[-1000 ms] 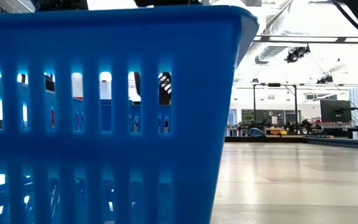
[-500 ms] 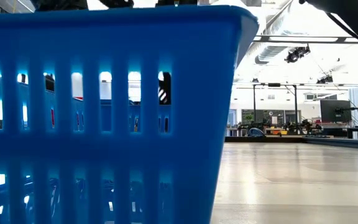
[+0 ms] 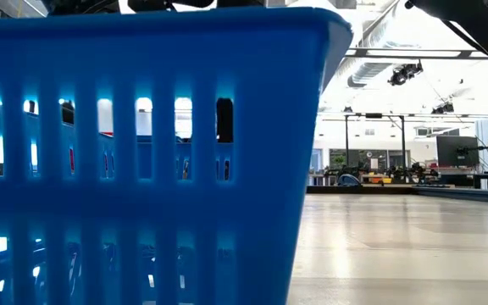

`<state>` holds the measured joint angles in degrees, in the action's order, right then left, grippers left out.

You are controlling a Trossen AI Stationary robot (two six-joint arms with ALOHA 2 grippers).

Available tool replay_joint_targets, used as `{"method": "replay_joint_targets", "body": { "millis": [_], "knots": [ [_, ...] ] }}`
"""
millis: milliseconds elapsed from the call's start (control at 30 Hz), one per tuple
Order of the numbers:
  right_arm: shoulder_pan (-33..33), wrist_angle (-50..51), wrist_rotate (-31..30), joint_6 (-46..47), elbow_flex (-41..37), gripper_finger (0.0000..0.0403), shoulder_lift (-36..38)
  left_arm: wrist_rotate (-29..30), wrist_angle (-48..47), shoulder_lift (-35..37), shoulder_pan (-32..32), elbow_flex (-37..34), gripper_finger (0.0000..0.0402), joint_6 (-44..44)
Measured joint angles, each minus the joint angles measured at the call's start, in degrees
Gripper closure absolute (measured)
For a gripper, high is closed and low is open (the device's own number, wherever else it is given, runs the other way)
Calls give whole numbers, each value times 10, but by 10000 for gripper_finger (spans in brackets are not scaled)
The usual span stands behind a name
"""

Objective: Stack baskets on shelf by color
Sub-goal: Stack the black bin on the other black bin

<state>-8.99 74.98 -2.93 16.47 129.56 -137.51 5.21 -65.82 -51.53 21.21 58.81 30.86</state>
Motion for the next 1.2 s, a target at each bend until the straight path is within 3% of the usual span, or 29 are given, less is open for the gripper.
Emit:
{"method": "replay_joint_targets", "body": {
  "millis": [133, 467, 767, 967, 1200],
  "knots": [
    [1, -7, 0, 0, 0, 397, -1, 0, 0, 0, 0, 0, 264, 0],
    [1, -17, 0, -9, 0, 332, -1, 1, 0, 0, 0, 0, 264, 0],
    [-3, 46, -3, 29, 53, 328, -2, -13, 0, 0, 0, 0, 264, -11],
    [-20, 84, -78, 78, 44, 328, 41, -22, 10, 0, -31, 0, 264, -10],
    [-24, 114, -143, 115, 44, 327, 92, -21, 129, -4, -98, 0, 264, 5]
  ]
}}
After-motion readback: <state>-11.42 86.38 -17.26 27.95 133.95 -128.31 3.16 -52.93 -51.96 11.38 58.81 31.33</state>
